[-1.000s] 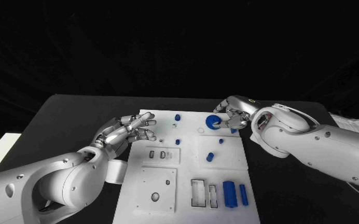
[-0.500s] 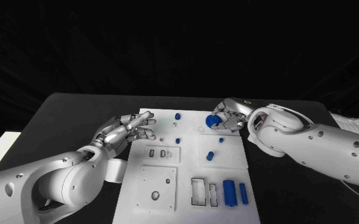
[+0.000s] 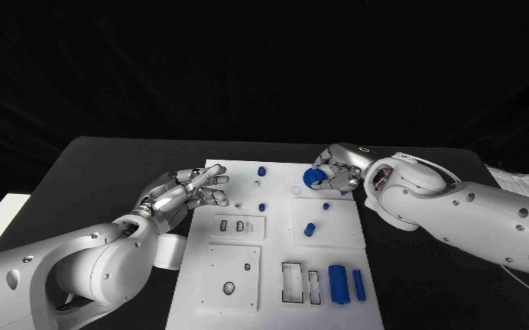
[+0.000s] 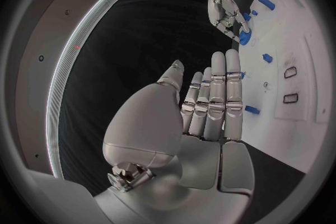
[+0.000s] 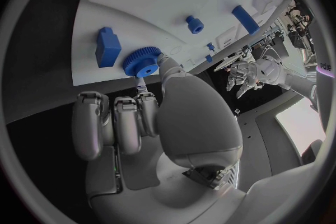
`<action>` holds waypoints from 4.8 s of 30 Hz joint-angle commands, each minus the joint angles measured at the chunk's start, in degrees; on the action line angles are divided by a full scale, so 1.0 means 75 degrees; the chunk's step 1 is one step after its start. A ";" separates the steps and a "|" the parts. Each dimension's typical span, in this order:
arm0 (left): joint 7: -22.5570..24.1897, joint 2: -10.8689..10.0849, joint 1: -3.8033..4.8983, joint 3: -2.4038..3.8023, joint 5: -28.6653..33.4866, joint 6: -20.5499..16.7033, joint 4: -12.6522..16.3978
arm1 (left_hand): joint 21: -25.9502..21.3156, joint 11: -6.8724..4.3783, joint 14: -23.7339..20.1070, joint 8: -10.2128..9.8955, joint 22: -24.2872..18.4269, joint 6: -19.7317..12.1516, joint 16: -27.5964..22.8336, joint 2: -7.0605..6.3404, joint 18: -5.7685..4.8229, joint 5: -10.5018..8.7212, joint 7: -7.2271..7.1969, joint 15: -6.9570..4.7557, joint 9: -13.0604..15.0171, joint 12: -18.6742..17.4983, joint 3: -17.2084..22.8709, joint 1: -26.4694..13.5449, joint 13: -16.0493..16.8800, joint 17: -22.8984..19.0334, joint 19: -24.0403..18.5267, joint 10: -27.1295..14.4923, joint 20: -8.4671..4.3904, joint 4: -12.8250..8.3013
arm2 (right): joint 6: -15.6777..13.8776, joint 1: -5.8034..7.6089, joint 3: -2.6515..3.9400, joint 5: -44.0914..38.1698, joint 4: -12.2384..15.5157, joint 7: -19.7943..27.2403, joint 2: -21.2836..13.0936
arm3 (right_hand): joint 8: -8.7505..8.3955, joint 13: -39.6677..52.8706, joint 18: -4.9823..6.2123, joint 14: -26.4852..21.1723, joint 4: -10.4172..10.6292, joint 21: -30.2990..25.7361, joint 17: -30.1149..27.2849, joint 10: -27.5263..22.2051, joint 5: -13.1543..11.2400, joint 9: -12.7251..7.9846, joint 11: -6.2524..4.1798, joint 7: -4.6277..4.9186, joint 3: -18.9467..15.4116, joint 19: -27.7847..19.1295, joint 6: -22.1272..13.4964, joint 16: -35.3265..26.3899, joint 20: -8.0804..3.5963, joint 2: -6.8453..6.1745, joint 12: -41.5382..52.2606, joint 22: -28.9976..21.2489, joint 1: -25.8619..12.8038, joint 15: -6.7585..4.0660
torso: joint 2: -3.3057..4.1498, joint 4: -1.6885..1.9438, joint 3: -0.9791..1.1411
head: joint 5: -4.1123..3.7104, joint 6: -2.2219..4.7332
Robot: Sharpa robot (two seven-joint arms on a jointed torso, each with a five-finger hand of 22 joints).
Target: Assemble the parts on the task board
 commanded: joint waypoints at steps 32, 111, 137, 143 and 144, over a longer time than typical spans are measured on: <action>-0.0048 0.0006 0.0006 0.0004 -0.0002 0.0188 -0.0001 | 0.0084 -0.0008 -0.0073 -0.0021 0.0045 -0.0063 -0.0039 -0.0008 0.0080 -0.0014 0.0012 -0.0013 -0.0009 -0.0031 0.0188 0.0123 -0.0016 0.0061 -0.0103 -0.0070 0.0006 -0.0100 | -0.0071 -0.0041 -0.0017 -0.0174 0.0049 0.0087 -0.0002 | 0.0120 0.0910 -0.0130 0.0694 -0.0657 0.0169 0.1591 0.0178 -0.0249 -0.0024 -0.0079 -0.0101 0.1532 0.0105 0.0552 0.0142 -0.0054 0.0314 0.0138 0.0256 0.0128 -0.0044 | 0.0010 0.0021 -0.0011 | -0.0035 -0.0007; -0.0136 0.0002 0.0007 0.0004 -0.0002 0.0255 0.0006 | 0.0134 0.0008 -0.0095 -0.0031 0.0076 -0.0109 -0.0061 -0.0037 0.0076 -0.0020 0.0025 -0.0002 -0.0016 -0.0044 0.0284 0.0107 -0.0030 0.0105 -0.0151 -0.0128 0.0012 -0.0146 | -0.0117 -0.0136 0.0034 -0.0476 0.0831 -0.0069 -0.0531 | -0.0488 0.0832 -0.0135 0.0720 -0.0043 0.0185 0.1723 0.0082 -0.0598 -0.0014 0.0073 0.0045 0.0515 0.0103 0.0138 0.0198 0.0076 -0.0372 -0.0063 0.0294 -0.0698 0.0092 | 0.0021 0.0021 -0.0019 | -0.0068 0.0003; -0.0142 -0.0016 0.0007 0.0004 -0.0002 0.0262 0.0006 | 0.0134 0.0008 -0.0095 -0.0031 0.0076 -0.0109 -0.0061 -0.0037 0.0076 -0.0020 0.0025 -0.0002 -0.0016 -0.0044 0.0284 0.0107 -0.0030 0.0105 -0.0151 -0.0128 0.0012 -0.0146 | -0.0068 -0.0211 0.0034 -0.0472 0.0588 -0.0090 -0.0380 | -0.0463 0.0858 -0.0135 0.0719 -0.0048 0.0186 0.1722 0.0097 -0.0545 0.0002 0.0047 0.0020 0.0549 0.0103 0.0228 0.0197 0.0055 -0.0230 -0.0051 0.0297 -0.0538 0.0068 | 0.0019 0.0040 -0.0020 | -0.0077 -0.0022; -0.0146 -0.0013 0.0007 0.0004 -0.0002 0.0266 0.0002 | 0.0134 0.0008 -0.0095 -0.0031 0.0076 -0.0109 -0.0061 -0.0037 0.0076 -0.0020 0.0025 -0.0002 -0.0016 -0.0044 0.0284 0.0107 -0.0030 0.0105 -0.0151 -0.0128 0.0012 -0.0146 | -0.0055 -0.0211 0.0034 -0.0471 0.0547 -0.0100 -0.0335 | -0.0457 0.0870 -0.0135 0.0719 -0.0053 0.0186 0.1723 0.0106 -0.0538 0.0004 0.0043 0.0017 0.0563 0.0103 0.0247 0.0197 0.0051 -0.0192 -0.0041 0.0298 -0.0511 0.0066 | 0.0015 0.0041 -0.0022 | -0.0078 -0.0025; -0.0147 -0.0013 0.0007 0.0004 -0.0002 0.0268 0.0001 | 0.0134 0.0008 -0.0095 -0.0031 0.0076 -0.0109 -0.0061 -0.0037 0.0076 -0.0020 0.0025 -0.0002 -0.0016 -0.0044 0.0284 0.0107 -0.0030 0.0105 -0.0151 -0.0128 0.0012 -0.0146 | -0.0049 -0.0211 0.0034 -0.0472 0.0539 -0.0103 -0.0329 | -0.0446 0.0876 -0.0136 0.0720 -0.0061 0.0188 0.1724 0.0110 -0.0536 0.0009 0.0040 0.0012 0.0572 0.0104 0.0272 0.0197 0.0049 -0.0175 -0.0036 0.0301 -0.0492 0.0063 | 0.0015 0.0041 -0.0022 | -0.0078 -0.0025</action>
